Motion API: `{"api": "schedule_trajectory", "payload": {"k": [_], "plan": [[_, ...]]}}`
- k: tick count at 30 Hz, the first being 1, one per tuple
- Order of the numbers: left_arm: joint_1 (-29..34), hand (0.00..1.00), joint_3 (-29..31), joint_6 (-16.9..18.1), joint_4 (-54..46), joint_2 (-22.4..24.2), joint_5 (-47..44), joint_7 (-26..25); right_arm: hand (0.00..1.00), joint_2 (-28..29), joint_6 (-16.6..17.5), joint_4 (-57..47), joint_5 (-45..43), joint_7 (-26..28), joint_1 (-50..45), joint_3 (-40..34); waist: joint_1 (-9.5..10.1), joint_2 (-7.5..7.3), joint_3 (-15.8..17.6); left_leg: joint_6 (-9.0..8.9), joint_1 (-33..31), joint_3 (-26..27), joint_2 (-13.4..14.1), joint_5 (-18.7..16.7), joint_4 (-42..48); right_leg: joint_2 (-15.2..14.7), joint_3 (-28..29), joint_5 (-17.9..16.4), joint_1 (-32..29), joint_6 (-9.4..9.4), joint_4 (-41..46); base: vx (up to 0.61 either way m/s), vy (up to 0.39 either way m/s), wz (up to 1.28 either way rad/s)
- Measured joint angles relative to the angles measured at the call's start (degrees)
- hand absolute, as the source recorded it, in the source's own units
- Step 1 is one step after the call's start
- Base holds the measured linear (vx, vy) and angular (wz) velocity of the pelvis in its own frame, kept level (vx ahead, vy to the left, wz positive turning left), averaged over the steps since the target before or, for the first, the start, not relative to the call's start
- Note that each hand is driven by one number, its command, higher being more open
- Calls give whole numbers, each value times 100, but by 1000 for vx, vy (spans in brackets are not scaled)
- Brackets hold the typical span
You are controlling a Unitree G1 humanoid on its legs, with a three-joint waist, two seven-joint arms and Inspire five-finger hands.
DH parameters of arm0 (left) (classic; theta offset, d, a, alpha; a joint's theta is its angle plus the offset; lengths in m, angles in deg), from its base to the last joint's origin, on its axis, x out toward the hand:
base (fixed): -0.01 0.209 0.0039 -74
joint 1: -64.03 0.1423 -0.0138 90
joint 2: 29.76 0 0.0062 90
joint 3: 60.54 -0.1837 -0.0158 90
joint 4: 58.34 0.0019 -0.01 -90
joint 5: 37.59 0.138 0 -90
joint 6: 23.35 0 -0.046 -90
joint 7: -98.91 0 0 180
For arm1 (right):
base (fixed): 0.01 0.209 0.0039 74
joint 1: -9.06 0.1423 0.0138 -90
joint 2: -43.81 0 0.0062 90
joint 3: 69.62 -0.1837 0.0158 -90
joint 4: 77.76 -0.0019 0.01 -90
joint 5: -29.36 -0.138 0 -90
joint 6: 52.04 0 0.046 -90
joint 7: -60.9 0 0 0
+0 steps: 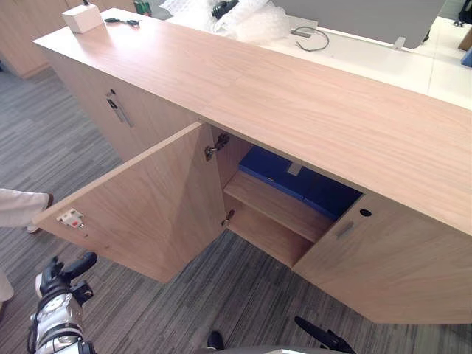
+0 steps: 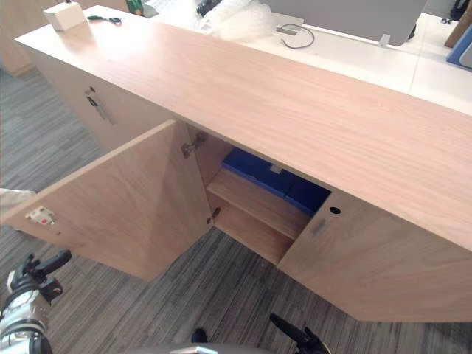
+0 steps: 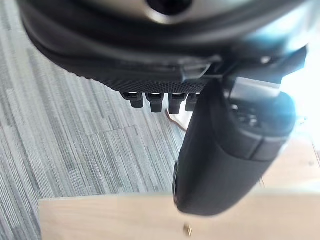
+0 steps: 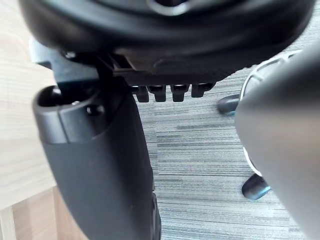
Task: Walk over to the cabinet, pick up the folder, carry it to the office cabinet, place the folder inside the office cabinet, then close the office cabinet door
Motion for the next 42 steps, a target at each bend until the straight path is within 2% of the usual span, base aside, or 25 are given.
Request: {"api": "schedule_trajectory", "payload": {"k": [1, 2, 5, 10, 12, 15, 19, 23, 32, 35, 36, 38, 39, 40, 42], "plan": [[1, 100, -276, 1, -70, 8, 109, 16, 100, -18, -3, 13, 5, -31, -22, -9, 20, 40, -35, -42, -6, -9, 26, 35, 1, 34, 2, -19, -13, -10, 0, -29, -135, 21], [8, 100, -786, -4, -316, 8, 291, 100, 100, -169, 6, 2, 5, -27, -69, 0, 76, 176, -81, -70, -6, 7, 119, 52, 2, 129, 13, -62, -22, -83, 20, -27, -131, -5], [88, 100, -1070, -129, -477, -47, 544, -2, 100, -264, 11, -26, 5, -27, -163, 44, 114, 255, -126, -131, -15, -14, 214, 63, 2, 224, 24, -87, -19, -151, 33, -32, -107, -2], [611, 100, -1887, -129, -1454, -260, 1347, -2, 100, -307, 22, -35, 17, -31, -293, 117, 303, 142, -116, -165, -45, -61, 161, 70, 5, 129, -24, -100, -108, -175, 211, -10, 39, 9], [694, 100, -2003, -130, -1659, -293, 1546, -2, 100, -268, 26, -32, 20, -25, -288, 213, 323, 93, -118, -151, -51, -87, 125, 76, 5, 68, -40, -99, -110, -167, 235, -18, 82, 9], [938, 100, -2230, -130, -2187, -285, 1957, 2, 100, -161, 24, -26, 23, -9, -244, 300, 360, -20, -167, -111, -83, -122, -40, 90, 8, -107, -85, -37, -114, -43, 242, -49, 128, 12], [965, 100, -2428, -130, -2420, -180, 2067, 4, 100, -132, 13, -23, 32, 3, -176, 353, 356, -88, -205, 38, -130, -166, -219, 150, 7, -281, -132, 43, -122, 108, 240, -89, 119, 9], [977, 100, -2471, -153, -2631, 8, 2115, -39, 100, -128, -10, -19, 33, -1, -147, 508, 360, -161, -250, 152, -210, -214, -289, 229, 7, -353, -153, 96, -190, 164, 271, -91, 51, 8], [1560, 100, -3427, -279, -3821, 124, 2158, -130, 100, -183, -34, 132, 92, -24, -87, 954, 498, -176, -256, 291, -310, -348, -463, 338, 6, -541, -251, 183, -289, 248, 501, -85, 44, 12], [1692, 100, -4020, -296, -4183, 101, 2118, -132, 100, -278, -59, 272, 252, -26, -34, 951, 522, -166, -263, 328, -342, -396, -562, 388, 6, -677, -341, 183, -309, 345, 667, -102, 79, 31], [1716, 100, -4490, -296, -4346, 81, 2029, -126, 100, -328, -60, 333, 257, -42, -7, 950, 527, -143, -286, 333, -424, -349, -625, 408, 5, -790, -356, 178, -417, 395, 823, -132, 104, 32], [1734, 100, -4864, -295, -4485, 43, 1907, -108, 100, -370, -65, 358, 256, -56, 13, 950, 526, -125, -297, 343, -479, -331, -677, 414, 4, -870, -357, 180, -490, 428, 927, -115, 87, 27], [1768, 100, -5246, -295, -4665, -2, 1792, -66, 100, -414, -64, 424, 255, -63, 42, 950, 522, -119, -300, 344, -486, -308, -738, 413, 1, -979, -359, 179, -533, 471, 1051, -116, 90, 17], [1768, 100, -5657, -291, -4912, 1, 1670, 92, 100, -459, -68, 488, 256, -64, 85, 953, 491, -115, -336, 349, -490, -231, -811, 410, -7, -1093, -306, 169, -607, 510, 1194, -115, 95, 10], [1763, 100, -6085, -260, -5189, 1, 1617, 363, 100, -474, -53, 487, 255, -66, 135, 956, 360, -109, -366, 346, -505, -217, -898, 405, -30, -1190, -227, 170, -682, 533, 1286, -115, 108, 0]]}}
